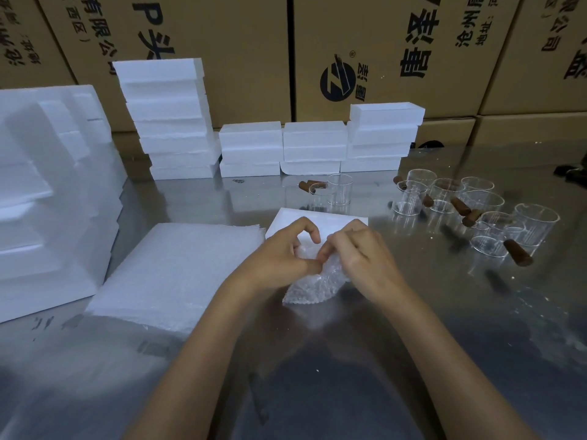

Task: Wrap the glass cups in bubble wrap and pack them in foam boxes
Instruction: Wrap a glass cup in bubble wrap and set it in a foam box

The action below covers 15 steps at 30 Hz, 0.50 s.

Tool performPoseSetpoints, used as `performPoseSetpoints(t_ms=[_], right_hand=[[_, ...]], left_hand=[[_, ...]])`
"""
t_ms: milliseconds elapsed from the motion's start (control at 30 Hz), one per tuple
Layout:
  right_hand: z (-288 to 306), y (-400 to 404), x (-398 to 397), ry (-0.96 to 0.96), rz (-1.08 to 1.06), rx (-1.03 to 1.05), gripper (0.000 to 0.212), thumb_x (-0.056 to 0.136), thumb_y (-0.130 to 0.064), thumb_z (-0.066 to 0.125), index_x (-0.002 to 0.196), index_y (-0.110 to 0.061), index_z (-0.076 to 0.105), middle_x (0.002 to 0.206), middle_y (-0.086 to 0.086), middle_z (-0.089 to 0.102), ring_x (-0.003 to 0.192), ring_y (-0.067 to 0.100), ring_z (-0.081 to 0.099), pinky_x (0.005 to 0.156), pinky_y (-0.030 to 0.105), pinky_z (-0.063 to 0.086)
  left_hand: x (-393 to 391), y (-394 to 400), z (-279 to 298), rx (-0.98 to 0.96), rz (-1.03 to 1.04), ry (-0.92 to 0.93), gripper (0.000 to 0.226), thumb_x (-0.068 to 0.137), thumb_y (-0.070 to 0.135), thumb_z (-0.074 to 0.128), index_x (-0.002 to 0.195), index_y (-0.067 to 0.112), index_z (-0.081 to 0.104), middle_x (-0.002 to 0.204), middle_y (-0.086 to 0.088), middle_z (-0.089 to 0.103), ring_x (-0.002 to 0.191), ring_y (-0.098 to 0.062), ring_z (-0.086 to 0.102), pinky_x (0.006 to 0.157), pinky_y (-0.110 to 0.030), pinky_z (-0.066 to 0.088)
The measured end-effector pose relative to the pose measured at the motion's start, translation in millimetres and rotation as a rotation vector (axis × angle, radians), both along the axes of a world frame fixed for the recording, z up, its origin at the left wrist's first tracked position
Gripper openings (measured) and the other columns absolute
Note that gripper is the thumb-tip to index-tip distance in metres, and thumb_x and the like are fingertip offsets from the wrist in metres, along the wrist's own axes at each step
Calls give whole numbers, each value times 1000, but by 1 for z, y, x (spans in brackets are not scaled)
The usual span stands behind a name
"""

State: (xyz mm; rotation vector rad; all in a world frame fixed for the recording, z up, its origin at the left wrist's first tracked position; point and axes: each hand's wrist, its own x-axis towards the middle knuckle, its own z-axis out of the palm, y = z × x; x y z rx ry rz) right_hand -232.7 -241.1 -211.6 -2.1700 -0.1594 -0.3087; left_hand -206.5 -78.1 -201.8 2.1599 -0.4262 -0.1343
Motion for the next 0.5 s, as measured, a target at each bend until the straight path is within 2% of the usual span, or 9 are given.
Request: performPoseSetpoints(t_ms=[67, 133, 233, 333, 433, 500], right_hand=[[-3, -1, 2, 0, -6, -68, 42, 78, -46, 33, 68, -34, 72, 90, -7, 51, 93, 11, 53, 80, 31, 43], [-8, 1, 3, -14, -12, -197, 44, 81, -43, 33, 64, -21, 66, 88, -6, 51, 93, 16, 52, 75, 30, 41], [-13, 2, 4, -29, 0, -311, 45, 90, -39, 35, 65, -17, 65, 88, -3, 52, 93, 19, 50, 70, 29, 36], [-7, 1, 2, -36, 2, -99, 47, 87, -39, 37, 61, -23, 72, 83, -5, 61, 86, 9, 55, 74, 26, 42], [2, 0, 1, -144, -60, 215, 49, 87, -30, 38, 52, -18, 71, 71, -5, 69, 77, 4, 60, 68, 15, 44], [4, -4, 2, -229, -74, 270, 50, 87, -23, 37, 47, -14, 65, 64, -6, 70, 85, 1, 60, 69, 10, 41]], left_hand=[[1, 2, 1, 28, 5, 47, 34, 78, 30, 77, 102, 28, 53, 81, 6, 46, 60, -6, 42, 60, -17, 39], [1, 5, 4, 35, 15, 139, 42, 76, 38, 79, 105, 26, 51, 80, 5, 50, 63, -11, 46, 63, -25, 39], [0, 12, 13, -48, 4, 199, 42, 72, 42, 78, 100, 23, 54, 79, 3, 56, 61, -11, 53, 59, -25, 41], [2, 18, 17, -20, -33, 90, 14, 83, 33, 73, 81, 22, 65, 80, 8, 64, 67, -4, 59, 55, -15, 42], [3, 16, 13, 53, -13, 8, 14, 84, 28, 72, 72, 21, 73, 75, 13, 67, 60, 3, 53, 62, -13, 41], [2, 11, 9, 150, 7, -42, 16, 84, 30, 72, 69, 24, 75, 74, 17, 67, 62, 3, 56, 62, -17, 40]])
